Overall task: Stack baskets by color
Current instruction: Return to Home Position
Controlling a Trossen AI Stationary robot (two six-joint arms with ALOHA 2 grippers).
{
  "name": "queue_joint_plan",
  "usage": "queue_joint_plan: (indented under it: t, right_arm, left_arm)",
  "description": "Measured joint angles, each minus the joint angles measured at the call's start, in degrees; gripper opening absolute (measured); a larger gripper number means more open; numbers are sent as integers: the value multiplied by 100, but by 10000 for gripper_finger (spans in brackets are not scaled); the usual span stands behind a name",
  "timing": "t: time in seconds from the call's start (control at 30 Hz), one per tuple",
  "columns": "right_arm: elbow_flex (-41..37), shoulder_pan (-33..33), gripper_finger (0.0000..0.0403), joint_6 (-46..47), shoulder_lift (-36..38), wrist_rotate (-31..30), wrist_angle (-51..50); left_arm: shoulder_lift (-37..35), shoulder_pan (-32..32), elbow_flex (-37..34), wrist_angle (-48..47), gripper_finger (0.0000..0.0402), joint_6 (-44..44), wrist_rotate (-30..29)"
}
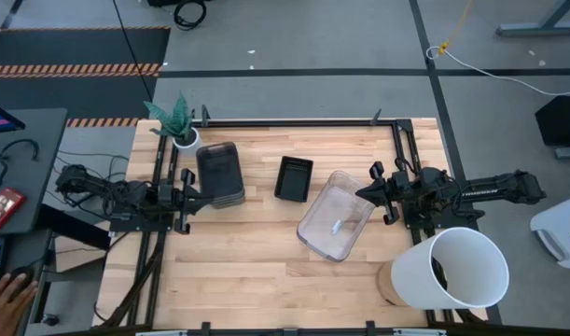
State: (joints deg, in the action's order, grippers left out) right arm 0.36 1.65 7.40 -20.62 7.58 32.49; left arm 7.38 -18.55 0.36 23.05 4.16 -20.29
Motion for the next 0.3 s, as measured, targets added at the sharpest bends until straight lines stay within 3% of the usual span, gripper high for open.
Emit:
queue_joint_plan:
  t: [0.3]
  right_arm:
    - [0,0,10,-1,1,0,-1]
  left_arm:
    - [0,1,0,0,34,-1,0]
